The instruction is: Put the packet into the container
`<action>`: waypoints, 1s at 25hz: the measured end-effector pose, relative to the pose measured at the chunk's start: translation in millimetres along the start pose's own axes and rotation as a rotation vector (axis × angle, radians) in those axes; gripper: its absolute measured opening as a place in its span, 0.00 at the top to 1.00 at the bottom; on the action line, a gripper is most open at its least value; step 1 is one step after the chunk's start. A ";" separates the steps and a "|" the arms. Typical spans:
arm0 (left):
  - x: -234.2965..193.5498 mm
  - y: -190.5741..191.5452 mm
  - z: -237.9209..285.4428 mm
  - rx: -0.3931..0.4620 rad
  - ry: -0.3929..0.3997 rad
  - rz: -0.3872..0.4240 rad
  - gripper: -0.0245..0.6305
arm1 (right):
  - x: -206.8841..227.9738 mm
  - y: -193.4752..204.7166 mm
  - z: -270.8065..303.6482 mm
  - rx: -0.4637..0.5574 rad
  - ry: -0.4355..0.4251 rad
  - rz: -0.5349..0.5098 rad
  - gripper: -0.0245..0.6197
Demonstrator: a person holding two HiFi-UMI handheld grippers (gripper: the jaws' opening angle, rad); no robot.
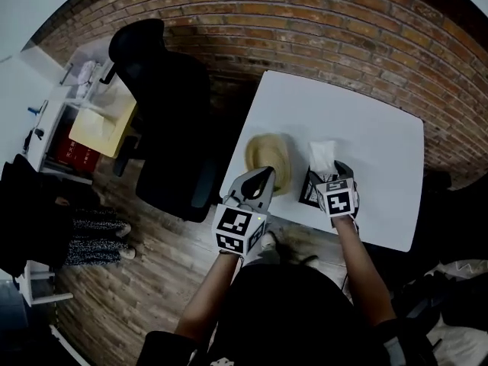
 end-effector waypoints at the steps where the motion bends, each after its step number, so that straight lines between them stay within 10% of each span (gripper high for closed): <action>1: -4.6 0.6 -5.2 0.009 -0.023 -0.012 0.95 | -7.7 -4.3 4.5 0.002 -0.017 -0.010 0.44; 25: -58.5 10.2 -101.7 0.029 -0.252 -0.024 0.95 | -136.2 -50.0 54.4 -0.007 -0.217 -0.094 0.44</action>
Point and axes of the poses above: the fingertips, and each gripper's own axes: z forward along the fingers, x to its right, y out of its underside, the point moved 7 cm from there along -z, backward along the fingers, and after that the axes turned 10 degrees about x, right-handed, at the moved point
